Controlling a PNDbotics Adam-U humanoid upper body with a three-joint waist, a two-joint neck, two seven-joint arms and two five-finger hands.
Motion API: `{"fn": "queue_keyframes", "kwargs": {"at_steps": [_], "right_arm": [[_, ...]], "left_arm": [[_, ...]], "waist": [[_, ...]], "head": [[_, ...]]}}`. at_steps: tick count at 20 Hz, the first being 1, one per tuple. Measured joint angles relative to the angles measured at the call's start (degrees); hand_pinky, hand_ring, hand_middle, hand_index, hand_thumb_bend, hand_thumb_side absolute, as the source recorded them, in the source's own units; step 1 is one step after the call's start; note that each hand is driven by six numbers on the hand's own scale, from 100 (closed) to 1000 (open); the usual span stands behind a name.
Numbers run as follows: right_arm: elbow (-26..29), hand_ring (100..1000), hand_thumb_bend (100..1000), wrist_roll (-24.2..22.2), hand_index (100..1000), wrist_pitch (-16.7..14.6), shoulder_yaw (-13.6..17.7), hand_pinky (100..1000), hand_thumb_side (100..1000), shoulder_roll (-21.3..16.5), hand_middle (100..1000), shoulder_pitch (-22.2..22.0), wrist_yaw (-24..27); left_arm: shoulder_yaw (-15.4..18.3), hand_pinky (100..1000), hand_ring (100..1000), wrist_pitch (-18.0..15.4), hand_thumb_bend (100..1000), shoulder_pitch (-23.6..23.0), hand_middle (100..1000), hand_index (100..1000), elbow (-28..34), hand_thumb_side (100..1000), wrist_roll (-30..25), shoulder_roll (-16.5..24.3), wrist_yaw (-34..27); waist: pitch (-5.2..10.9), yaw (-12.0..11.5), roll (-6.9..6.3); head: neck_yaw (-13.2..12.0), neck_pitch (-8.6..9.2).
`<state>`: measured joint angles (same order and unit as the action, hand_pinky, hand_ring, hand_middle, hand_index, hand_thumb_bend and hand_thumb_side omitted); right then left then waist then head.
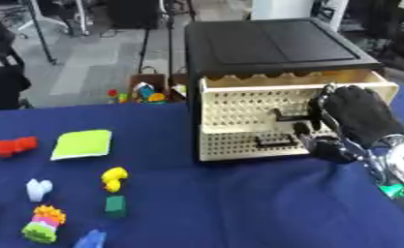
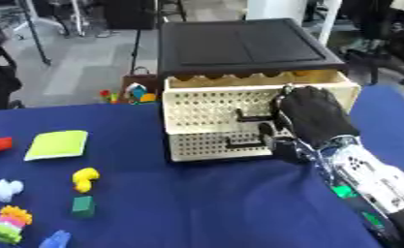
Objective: Pick up objects from table and place into drawer.
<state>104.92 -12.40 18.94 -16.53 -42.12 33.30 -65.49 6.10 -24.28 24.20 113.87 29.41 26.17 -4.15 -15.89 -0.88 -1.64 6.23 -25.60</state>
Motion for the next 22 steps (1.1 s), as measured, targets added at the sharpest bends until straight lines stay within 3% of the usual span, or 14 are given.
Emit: {"fn": "queue_keyframes", "kwargs": {"at_steps": [22], "right_arm": [[5.29,100,296,0.58,258,1.21,1.08,100,232,-1.4,100,-5.14,1.2]], "left_arm": [[0.0,692,761,-0.17,372,0.0,803,859,0.0,1000,0.11,-0.01,-0.31]], "waist": [[0.0,0.52,-0.36]], "head": [[0.19,0.0]]}}
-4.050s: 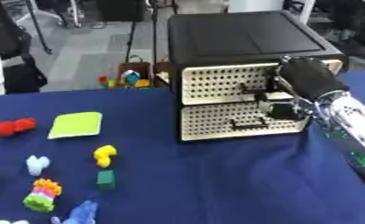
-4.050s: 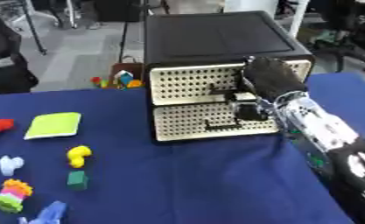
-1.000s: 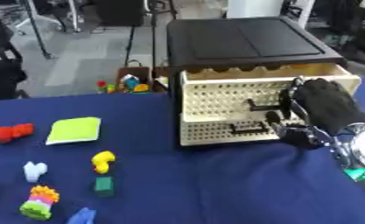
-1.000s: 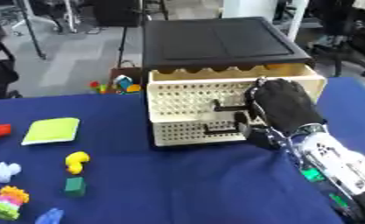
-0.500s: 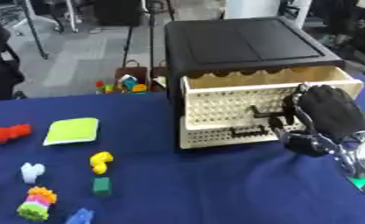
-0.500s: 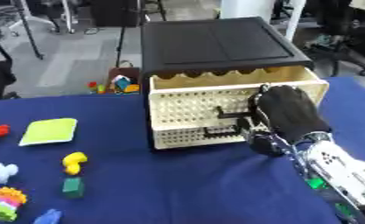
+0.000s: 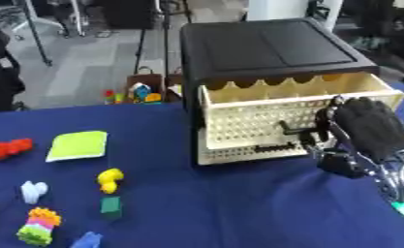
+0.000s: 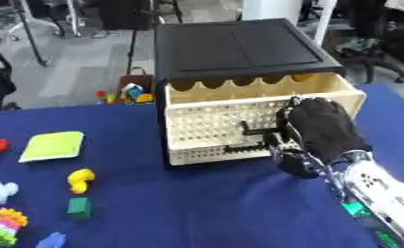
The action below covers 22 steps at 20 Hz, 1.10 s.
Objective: Pick up objects from table and place into drawer.
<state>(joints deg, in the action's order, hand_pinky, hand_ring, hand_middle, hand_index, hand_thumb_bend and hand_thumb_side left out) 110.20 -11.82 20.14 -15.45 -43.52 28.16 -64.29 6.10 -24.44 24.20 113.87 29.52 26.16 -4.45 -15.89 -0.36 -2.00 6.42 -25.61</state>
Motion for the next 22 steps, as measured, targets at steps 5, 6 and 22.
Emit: {"fn": "queue_keyframes", "kwargs": {"at_steps": [5,6,22], "right_arm": [[1.46,100,303,0.11,257,0.28,0.33,100,229,-0.18,100,-1.13,0.25],[1.73,100,304,0.14,256,0.38,0.37,100,229,-0.2,100,-1.36,0.33],[2.59,100,327,2.55,254,1.02,1.21,100,219,-0.69,100,-4.11,1.71]], "left_arm": [[0.0,692,762,-0.07,371,0.0,804,859,0.0,1000,-0.07,0.0,-0.03],[0.0,692,762,-0.08,372,0.0,804,860,0.0,1000,-0.08,0.0,-0.04],[0.0,692,763,-0.21,372,0.05,806,860,0.0,1000,-0.22,0.0,-0.07]], "waist": [[0.0,0.16,0.0],[0.0,0.3,0.0],[0.01,0.74,-0.31]], "head": [[0.08,0.01],[0.08,0.01],[0.15,0.04]]}}
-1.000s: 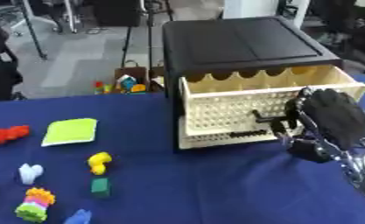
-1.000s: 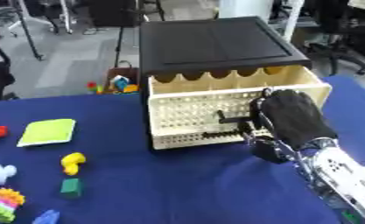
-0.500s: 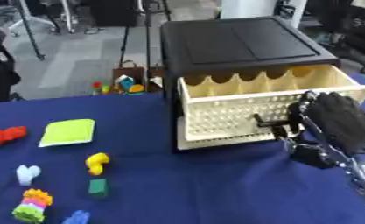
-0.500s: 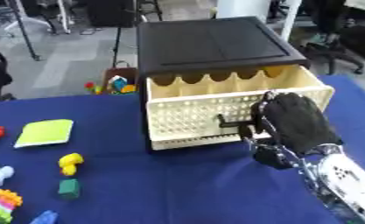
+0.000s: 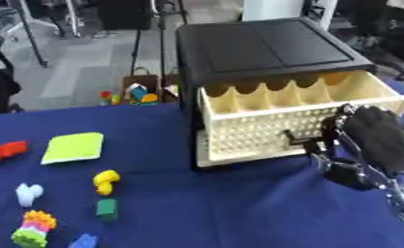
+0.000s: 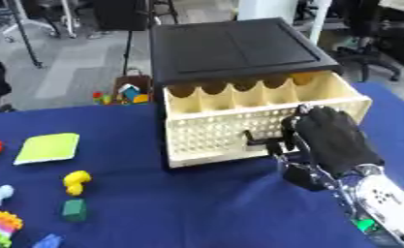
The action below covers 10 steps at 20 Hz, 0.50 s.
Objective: Pick up objects from table and place into drawer.
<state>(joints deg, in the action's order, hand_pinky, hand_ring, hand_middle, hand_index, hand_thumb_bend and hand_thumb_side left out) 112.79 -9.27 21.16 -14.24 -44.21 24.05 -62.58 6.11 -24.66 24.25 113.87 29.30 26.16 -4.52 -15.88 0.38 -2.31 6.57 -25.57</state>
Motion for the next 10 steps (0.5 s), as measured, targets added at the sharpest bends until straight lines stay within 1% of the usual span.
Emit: {"fn": "queue_keyframes", "kwargs": {"at_steps": [10], "right_arm": [[0.24,100,329,2.27,254,-0.5,0.2,100,216,-0.48,100,-1.46,1.17]], "left_arm": [[0.0,692,764,0.0,370,0.03,808,860,0.0,1000,0.0,0.0,0.0]], "waist": [[0.0,0.42,-0.01]], "head": [[0.0,0.01]]}}
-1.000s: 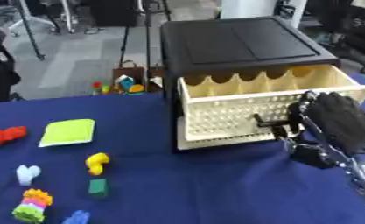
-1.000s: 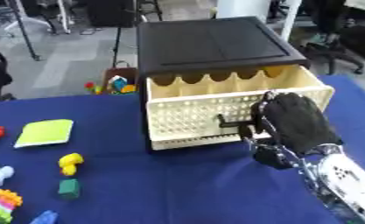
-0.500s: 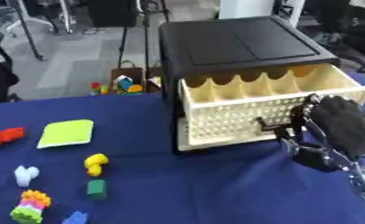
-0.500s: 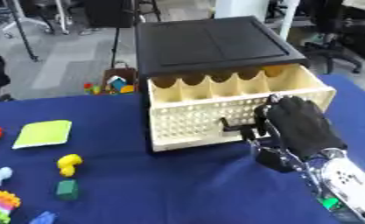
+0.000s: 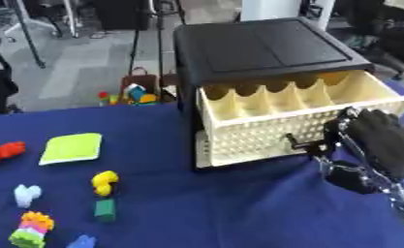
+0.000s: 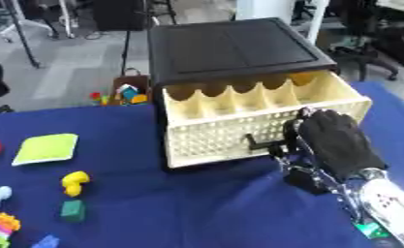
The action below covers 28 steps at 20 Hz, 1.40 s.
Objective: Pick up objects from table and place into drawer.
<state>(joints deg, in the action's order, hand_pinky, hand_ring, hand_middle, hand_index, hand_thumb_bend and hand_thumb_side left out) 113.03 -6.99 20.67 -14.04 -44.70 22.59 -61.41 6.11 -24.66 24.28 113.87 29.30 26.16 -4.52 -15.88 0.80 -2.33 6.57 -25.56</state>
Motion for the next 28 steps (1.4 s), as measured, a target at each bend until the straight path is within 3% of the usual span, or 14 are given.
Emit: {"fn": "queue_keyframes", "kwargs": {"at_steps": [28], "right_arm": [[0.27,100,348,3.05,251,-0.91,0.61,100,205,-1.0,100,-3.02,2.23]], "left_arm": [[0.0,691,766,0.17,370,0.0,812,860,0.0,1000,-0.19,0.0,-0.23]], "waist": [[0.74,1.2,-0.42]], "head": [[-0.27,0.02]]}}
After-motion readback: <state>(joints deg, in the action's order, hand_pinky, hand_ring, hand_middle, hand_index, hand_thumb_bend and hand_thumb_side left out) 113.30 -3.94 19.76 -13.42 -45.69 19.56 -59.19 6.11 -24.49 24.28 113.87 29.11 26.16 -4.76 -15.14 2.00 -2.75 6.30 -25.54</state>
